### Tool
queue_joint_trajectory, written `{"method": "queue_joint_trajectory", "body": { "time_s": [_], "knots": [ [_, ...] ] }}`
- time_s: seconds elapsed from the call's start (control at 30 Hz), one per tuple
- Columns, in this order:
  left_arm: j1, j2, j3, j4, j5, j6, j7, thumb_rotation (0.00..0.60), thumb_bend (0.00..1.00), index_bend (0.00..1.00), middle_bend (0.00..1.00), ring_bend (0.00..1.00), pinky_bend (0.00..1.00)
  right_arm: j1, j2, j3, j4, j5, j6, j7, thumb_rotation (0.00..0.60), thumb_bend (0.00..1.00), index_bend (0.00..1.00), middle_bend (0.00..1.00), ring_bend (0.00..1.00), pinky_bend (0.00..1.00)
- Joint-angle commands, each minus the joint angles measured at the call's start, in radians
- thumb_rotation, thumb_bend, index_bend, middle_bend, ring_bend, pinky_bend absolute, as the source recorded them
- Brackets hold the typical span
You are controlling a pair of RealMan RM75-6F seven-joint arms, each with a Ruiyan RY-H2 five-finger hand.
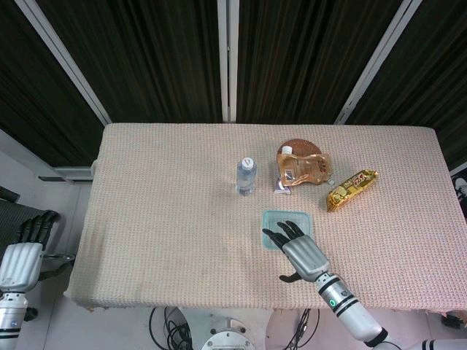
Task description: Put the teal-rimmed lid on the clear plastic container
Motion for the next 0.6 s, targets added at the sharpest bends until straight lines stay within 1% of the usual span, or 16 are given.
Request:
{"method": "queue_joint_trajectory", "body": {
  "time_s": [0.03, 0.13, 0.2, 0.37, 0.6],
  "knots": [
    [-0.002, 0.0, 0.0, -0.002, 0.0, -0.004, 0.003, 0.6, 0.0, 0.03, 0.0, 0.0, 0.07, 0.007, 0.03, 0.046, -0.009, 0.031, -0.009, 0.033, 0.6, 0.0, 0.0, 0.23, 0.0, 0.0],
    [-0.004, 0.002, 0.001, -0.005, -0.002, -0.01, 0.007, 0.6, 0.0, 0.03, 0.0, 0.0, 0.07, 0.032, 0.035, 0.089, 0.012, 0.095, -0.043, 0.039, 0.6, 0.0, 0.0, 0.22, 0.0, 0.0],
    [-0.004, 0.003, 0.0, -0.009, -0.004, -0.01, 0.009, 0.6, 0.0, 0.03, 0.0, 0.0, 0.07, 0.048, 0.031, 0.108, 0.027, 0.132, -0.065, 0.034, 0.6, 0.0, 0.0, 0.22, 0.0, 0.0],
    [-0.004, 0.007, 0.001, -0.014, -0.007, -0.015, 0.013, 0.6, 0.0, 0.03, 0.0, 0.0, 0.07, 0.078, 0.016, 0.125, 0.053, 0.2, -0.112, 0.018, 0.6, 0.0, 0.0, 0.22, 0.0, 0.0],
    [-0.007, 0.01, 0.0, -0.019, -0.007, -0.018, 0.02, 0.6, 0.0, 0.03, 0.0, 0.0, 0.07, 0.109, -0.009, 0.135, 0.079, 0.265, -0.137, -0.015, 0.6, 0.0, 0.0, 0.22, 0.0, 0.0]
  ]
}}
